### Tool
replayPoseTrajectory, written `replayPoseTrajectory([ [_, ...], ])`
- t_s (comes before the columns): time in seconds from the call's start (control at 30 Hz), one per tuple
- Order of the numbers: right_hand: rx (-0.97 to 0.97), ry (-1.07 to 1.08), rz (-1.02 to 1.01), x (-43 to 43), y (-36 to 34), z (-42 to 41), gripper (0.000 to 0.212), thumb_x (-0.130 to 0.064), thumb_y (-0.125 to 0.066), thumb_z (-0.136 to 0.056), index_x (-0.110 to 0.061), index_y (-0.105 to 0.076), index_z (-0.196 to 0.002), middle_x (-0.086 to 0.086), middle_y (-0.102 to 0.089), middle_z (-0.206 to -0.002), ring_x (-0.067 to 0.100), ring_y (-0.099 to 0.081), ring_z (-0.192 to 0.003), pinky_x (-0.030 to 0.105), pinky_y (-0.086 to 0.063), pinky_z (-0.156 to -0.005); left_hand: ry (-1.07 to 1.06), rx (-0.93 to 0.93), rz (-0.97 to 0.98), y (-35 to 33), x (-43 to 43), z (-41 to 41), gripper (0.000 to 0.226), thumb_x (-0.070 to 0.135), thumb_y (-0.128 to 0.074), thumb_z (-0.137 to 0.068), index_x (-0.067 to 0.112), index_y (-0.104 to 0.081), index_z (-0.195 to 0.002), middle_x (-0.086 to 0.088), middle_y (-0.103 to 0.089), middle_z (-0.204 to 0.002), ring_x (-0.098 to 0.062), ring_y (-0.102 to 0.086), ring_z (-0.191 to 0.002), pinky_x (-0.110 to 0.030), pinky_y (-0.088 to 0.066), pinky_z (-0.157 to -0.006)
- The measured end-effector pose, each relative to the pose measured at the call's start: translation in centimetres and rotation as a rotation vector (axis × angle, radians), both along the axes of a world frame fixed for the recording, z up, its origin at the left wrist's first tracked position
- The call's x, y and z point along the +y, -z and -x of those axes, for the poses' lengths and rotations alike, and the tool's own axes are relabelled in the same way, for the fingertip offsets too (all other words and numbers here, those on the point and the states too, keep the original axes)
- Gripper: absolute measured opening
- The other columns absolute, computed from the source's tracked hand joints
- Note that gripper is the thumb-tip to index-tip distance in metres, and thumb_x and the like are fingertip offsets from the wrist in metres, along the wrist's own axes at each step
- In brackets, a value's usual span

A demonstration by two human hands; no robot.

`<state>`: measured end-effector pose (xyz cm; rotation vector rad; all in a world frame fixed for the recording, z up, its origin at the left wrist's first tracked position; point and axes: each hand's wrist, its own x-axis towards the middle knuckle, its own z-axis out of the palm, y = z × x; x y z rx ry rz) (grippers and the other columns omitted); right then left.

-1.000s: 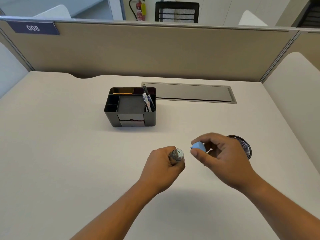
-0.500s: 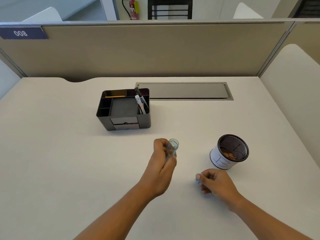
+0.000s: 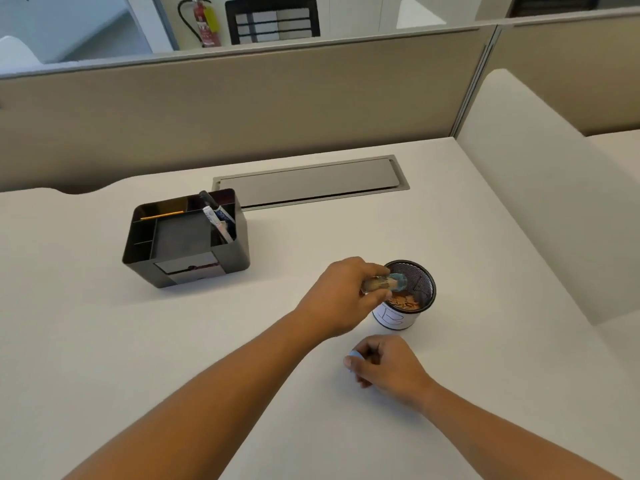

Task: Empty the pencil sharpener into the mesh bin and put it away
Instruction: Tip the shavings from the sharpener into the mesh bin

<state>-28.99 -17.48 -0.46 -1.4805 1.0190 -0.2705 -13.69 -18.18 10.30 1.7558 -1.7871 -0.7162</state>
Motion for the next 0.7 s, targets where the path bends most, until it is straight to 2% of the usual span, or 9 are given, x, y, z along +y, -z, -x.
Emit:
replayPoseTrajectory([
  [0.1, -0.019, 0.002, 0.008, 0.1, 0.0, 0.3, 0.024, -0.038, -0.079, -0.078, -0.016, -0.072, -0.074, 0.001, -0.073, -0.058, 0.013, -0.069, -0.053, 0.025, -0.056, -0.055, 0.013, -0.063, -0.056, -1.0, -2.0, 1.3, 0.029, 0.030, -0.067, -0.084, 0.018, -0.069, -0.110, -0.004, -0.069, -0.099, -0.019, -0.061, -0.085, -0.034, -0.054, -0.073],
  [0.17, -0.024, 0.004, 0.015, 0.2, 0.0, 0.3, 0.025, -0.042, -0.078, -0.077, -0.018, -0.071, -0.073, 0.001, -0.073, -0.058, 0.013, -0.068, -0.052, 0.029, -0.058, -0.056, 0.018, -0.103, -0.091, -1.5, -2.8, 2.1, 0.020, 0.027, -0.069, -0.080, 0.017, -0.072, -0.097, -0.002, -0.069, -0.090, -0.020, -0.061, -0.078, -0.034, -0.055, -0.066],
  [0.23, -0.037, 0.003, 0.008, 0.1, 0.0, 0.4, 0.023, -0.043, -0.078, -0.076, -0.022, -0.070, -0.070, 0.000, -0.072, -0.058, 0.012, -0.068, -0.052, 0.035, -0.059, -0.058, 0.027, -0.135, -0.113, -1.6, -3.5, 2.6, 0.007, 0.023, -0.070, -0.076, 0.021, -0.065, -0.072, 0.003, -0.060, -0.071, -0.017, -0.055, -0.065, -0.029, -0.045, -0.053],
  [0.3, -0.050, 0.003, -0.003, 0.1, 0.1, 0.5, 0.022, -0.043, -0.078, -0.075, -0.023, -0.069, -0.071, 0.000, -0.072, -0.058, 0.013, -0.068, -0.053, 0.039, -0.061, -0.060, 0.029, -0.142, -0.120, -1.5, -3.9, 3.0, 0.020, 0.021, -0.069, -0.075, 0.026, -0.055, -0.062, 0.007, -0.052, -0.062, -0.015, -0.050, -0.057, -0.025, -0.037, -0.049],
  [0.4, -0.062, 0.003, -0.012, 0.2, 0.1, 0.5, 0.024, -0.043, -0.079, -0.075, -0.021, -0.070, -0.073, -0.001, -0.071, -0.059, 0.013, -0.068, -0.054, 0.043, -0.062, -0.062, 0.028, -0.154, -0.116, -1.2, -3.9, 3.1, 0.005, 0.021, -0.069, -0.075, 0.017, -0.067, -0.077, 0.000, -0.063, -0.072, -0.020, -0.058, -0.066, -0.031, -0.048, -0.052],
  [0.47, -0.063, 0.005, -0.016, 0.2, 0.1, 0.5, 0.028, -0.044, -0.080, -0.075, -0.018, -0.071, -0.075, 0.000, -0.071, -0.059, 0.013, -0.068, -0.054, 0.042, -0.062, -0.062, 0.019, -0.142, -0.105, -1.0, -3.7, 2.9, 0.018, 0.022, -0.069, -0.076, 0.017, -0.072, -0.093, -0.001, -0.068, -0.084, -0.021, -0.061, -0.075, -0.035, -0.055, -0.060],
  [0.6, -0.049, 0.012, -0.014, 0.2, -0.1, 0.5, 0.033, -0.044, -0.079, -0.075, -0.013, -0.071, -0.079, 0.002, -0.072, -0.060, 0.013, -0.069, -0.054, 0.037, -0.061, -0.059, -0.019, -0.073, -0.051, -1.1, -2.9, 2.0, 0.032, 0.026, -0.070, -0.081, 0.028, -0.069, -0.113, 0.007, -0.061, -0.091, -0.015, -0.057, -0.081, -0.025, -0.046, -0.063],
  [0.7, -0.047, 0.027, -0.022, 0.2, -0.3, 0.4, 0.029, -0.038, -0.079, -0.078, -0.011, -0.071, -0.079, 0.008, -0.073, -0.062, 0.016, -0.069, -0.055, 0.036, -0.061, -0.062, -0.083, 0.115, -0.019, -1.8, -1.3, 1.2, 0.032, 0.029, -0.073, -0.081, 0.031, -0.067, -0.113, 0.009, -0.068, -0.100, -0.007, -0.060, -0.084, -0.017, -0.046, -0.066],
])
